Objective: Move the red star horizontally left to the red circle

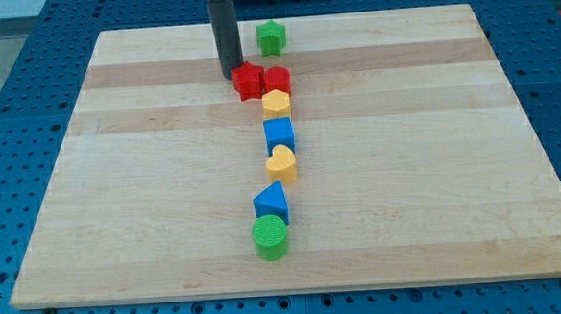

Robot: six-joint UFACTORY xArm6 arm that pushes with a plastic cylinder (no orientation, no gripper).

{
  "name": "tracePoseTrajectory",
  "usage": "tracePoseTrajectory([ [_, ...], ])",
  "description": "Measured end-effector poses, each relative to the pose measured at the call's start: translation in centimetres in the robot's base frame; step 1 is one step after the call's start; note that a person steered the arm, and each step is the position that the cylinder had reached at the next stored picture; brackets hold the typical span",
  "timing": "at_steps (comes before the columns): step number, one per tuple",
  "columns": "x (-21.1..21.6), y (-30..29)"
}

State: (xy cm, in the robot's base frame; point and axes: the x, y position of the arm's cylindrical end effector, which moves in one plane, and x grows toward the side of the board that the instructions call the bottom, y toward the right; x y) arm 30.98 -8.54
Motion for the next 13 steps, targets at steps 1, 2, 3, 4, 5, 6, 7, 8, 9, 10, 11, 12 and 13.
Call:
tracePoseTrajectory([
  [1,-0.5,-1.7],
  [2,-2.0,-1.0],
  [3,-2.3,1.4],
  [4,-2.3,4.0],
  [5,-2.0,4.0],
  [6,-1.5,3.0],
  [7,-0.6,2.9],
  [8,0.8,2.8],
  [9,1.6,2.8],
  [10,0.6,2.8],
  [11,-1.4,3.6],
  [12,-1.4,6.2],
  [13,-1.4,7.6],
])
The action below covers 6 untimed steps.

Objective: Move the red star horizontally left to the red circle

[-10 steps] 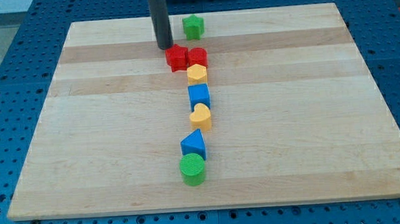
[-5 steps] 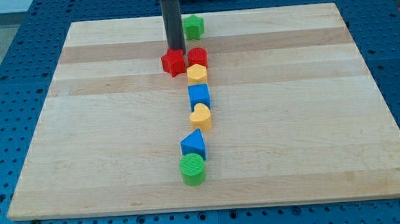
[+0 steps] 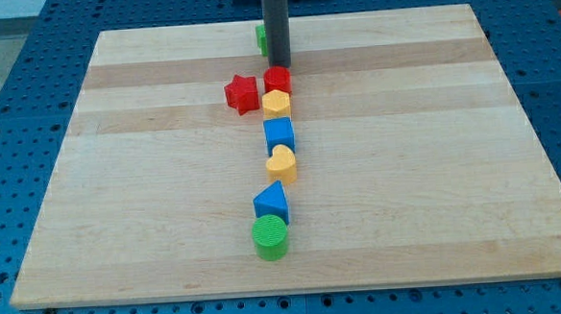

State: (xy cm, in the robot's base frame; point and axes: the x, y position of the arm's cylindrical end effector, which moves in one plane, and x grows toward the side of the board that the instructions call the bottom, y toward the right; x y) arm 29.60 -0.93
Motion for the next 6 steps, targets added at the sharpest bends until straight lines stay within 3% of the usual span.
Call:
tracePoseTrajectory([
  [4,1.6,-0.2],
  [6,1.6,-5.3],
])
